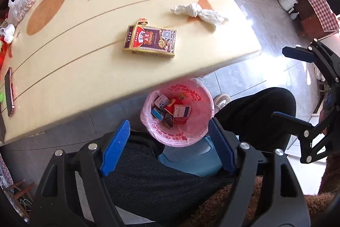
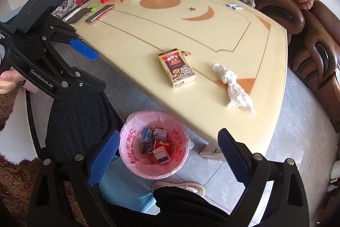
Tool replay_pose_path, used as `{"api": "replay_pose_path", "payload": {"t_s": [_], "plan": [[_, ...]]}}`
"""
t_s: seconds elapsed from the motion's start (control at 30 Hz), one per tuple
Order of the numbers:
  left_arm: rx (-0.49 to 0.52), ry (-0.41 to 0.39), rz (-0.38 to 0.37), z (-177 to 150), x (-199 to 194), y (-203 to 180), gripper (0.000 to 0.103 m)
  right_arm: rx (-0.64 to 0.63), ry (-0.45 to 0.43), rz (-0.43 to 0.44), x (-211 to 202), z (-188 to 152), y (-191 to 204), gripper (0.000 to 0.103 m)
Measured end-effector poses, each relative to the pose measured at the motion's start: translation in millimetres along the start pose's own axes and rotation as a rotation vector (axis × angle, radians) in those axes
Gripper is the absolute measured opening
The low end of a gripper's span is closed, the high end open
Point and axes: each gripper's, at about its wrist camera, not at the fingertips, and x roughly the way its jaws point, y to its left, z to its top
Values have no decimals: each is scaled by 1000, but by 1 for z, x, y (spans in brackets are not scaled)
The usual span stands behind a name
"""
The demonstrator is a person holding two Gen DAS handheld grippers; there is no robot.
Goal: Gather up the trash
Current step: 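Raise both tools from the bin toward the card box and tissue, then grasp the red playing-card box with the left tool while the right tool grasps the white tissue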
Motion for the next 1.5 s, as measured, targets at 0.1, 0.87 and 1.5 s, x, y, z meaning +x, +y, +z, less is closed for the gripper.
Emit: {"api": "replay_pose_path", "payload": {"t_s": [0.1,0.87,1.5], "plan": [[-32,-8,17,10,-13,-4,75,-2,-32,-12,-16,12,-10,91],[-288,13,-13,78,21,12,76,48,-34,-32,3,53,-100,91],[-686,67,-173,107,127,64,76,9,102,-22,119,59,-128,91]]}}
